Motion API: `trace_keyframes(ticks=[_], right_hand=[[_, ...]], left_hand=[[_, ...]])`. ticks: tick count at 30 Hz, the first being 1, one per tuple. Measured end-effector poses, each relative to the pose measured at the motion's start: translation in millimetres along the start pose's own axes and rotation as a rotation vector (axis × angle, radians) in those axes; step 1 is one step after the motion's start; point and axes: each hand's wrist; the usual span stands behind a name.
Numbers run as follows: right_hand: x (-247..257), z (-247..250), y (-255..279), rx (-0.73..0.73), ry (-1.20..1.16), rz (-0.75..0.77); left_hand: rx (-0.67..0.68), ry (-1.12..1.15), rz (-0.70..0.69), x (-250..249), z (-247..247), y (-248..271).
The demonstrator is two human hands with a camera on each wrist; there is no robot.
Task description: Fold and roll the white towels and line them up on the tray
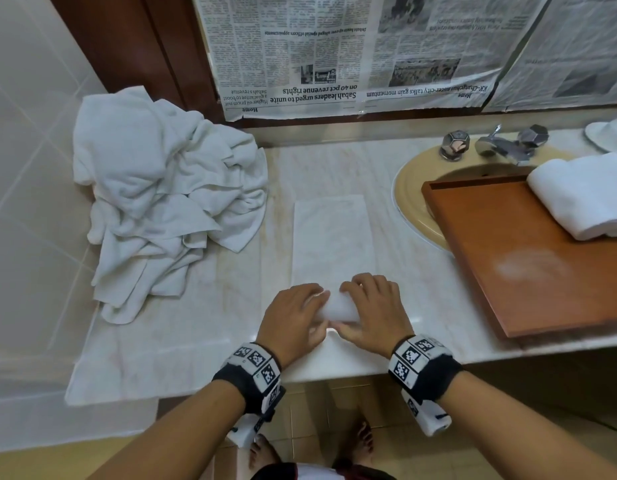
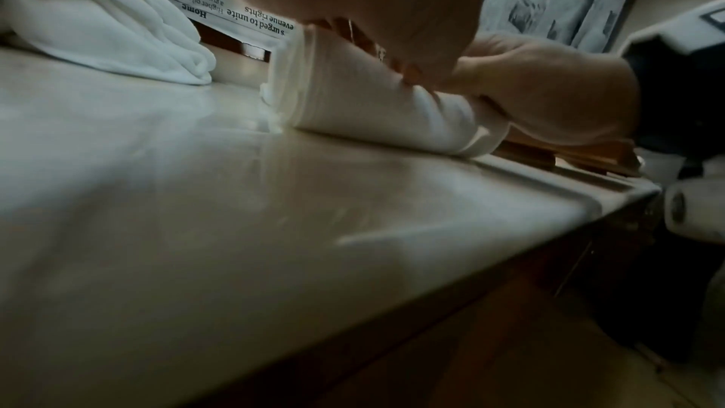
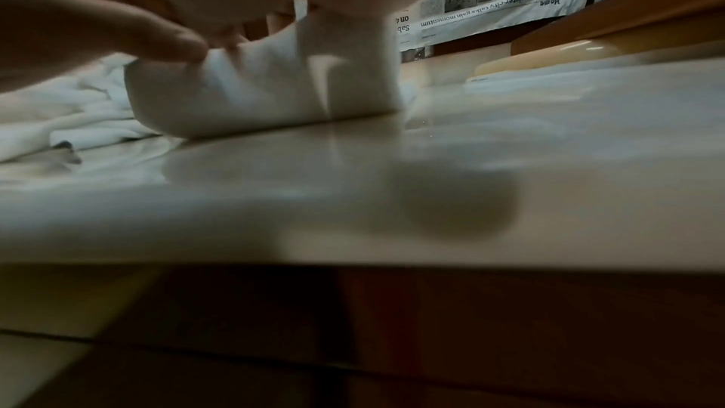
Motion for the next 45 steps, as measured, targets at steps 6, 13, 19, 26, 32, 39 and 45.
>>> trace_keyframes(ticks=[6, 13, 19, 26, 32, 39, 45], right_hand=[[-5, 10, -22, 0.225, -0.017, -0.017], [-6, 23, -32, 0.430, -0.551, -0.466], [1, 22, -42, 0.548, -0.545, -0.610], [30, 9, -11, -0.054, 0.019, -0.172], [25, 3, 20, -0.081, 0.023, -0.095], [15, 6, 4, -0.012, 0.074, -0.069], [5, 18, 0, 0.221, -0.324, -0.250]], left_hand=[[0.165, 0.022, 0.114, 6, 13, -23], [0.535, 0.251, 0.523, 14, 40, -45], [0.548, 0.361, 0.717, 7, 30, -42], [0.007, -0.022, 0.195, -10, 20, -22], [0.018, -0.035, 0.099, -9, 13, 5], [0.222, -0.069, 0.165, 1, 22, -17], [0.531, 0.247, 0.362, 20, 44, -27]])
Point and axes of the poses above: each hand's wrist, its own y-axis away from the middle knuckle, its own z-axis out of the back of the hand, x = y × z, and after that the axes turned 4 degrees about -x, right-handed
